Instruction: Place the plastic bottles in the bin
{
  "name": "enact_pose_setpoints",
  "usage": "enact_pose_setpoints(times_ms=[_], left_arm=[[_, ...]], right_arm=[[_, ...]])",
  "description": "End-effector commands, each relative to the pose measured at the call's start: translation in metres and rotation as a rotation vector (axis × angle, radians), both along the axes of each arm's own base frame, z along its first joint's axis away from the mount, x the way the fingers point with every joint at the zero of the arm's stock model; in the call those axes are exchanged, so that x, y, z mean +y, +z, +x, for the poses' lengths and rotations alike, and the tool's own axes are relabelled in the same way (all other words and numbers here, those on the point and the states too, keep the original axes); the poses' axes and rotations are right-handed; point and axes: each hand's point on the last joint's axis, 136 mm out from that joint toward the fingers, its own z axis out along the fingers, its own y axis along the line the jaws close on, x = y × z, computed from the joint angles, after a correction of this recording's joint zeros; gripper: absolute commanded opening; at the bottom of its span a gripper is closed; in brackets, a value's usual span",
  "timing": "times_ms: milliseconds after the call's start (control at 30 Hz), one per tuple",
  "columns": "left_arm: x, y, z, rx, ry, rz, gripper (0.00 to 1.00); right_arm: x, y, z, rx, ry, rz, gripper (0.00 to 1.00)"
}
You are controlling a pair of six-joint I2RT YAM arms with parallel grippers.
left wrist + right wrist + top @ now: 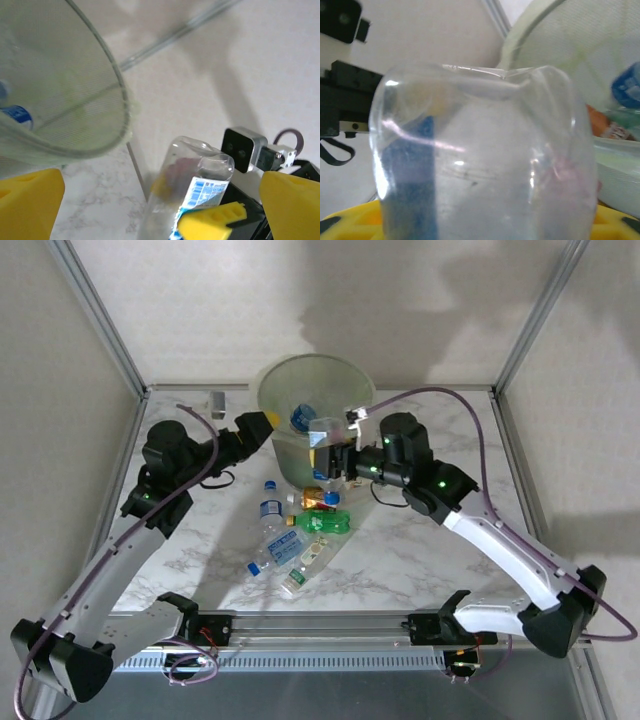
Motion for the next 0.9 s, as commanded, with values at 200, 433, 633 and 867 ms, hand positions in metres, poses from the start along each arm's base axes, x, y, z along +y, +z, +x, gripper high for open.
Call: enact_pose_setpoints(times_ms=[200,433,633,867], left_arm=[[-0.026,0.034,-0.016,-0.118,-0.111,0.009,1.0],[-0.018,0.024,-0.008,-0.102,-0.029,0.054,0.99],[0.026,0.014,0.014,-0.053,0.246,0.114,0.98],[0.104,-0.008,0.023,0.061,0.567,0.124,0.97]], right_arm=[[0.032,0.026,-0.004,-0.09,0.073,-0.034,0.56],[0.03,0.03,0.016,-0.108,-0.049,-0.071,0.56],[0.019,0.064,0.052,-0.154,-0.222,-0.097,0.57],[0.004,0.076,0.117,-0.203,-0.466,-0.275,0.56]])
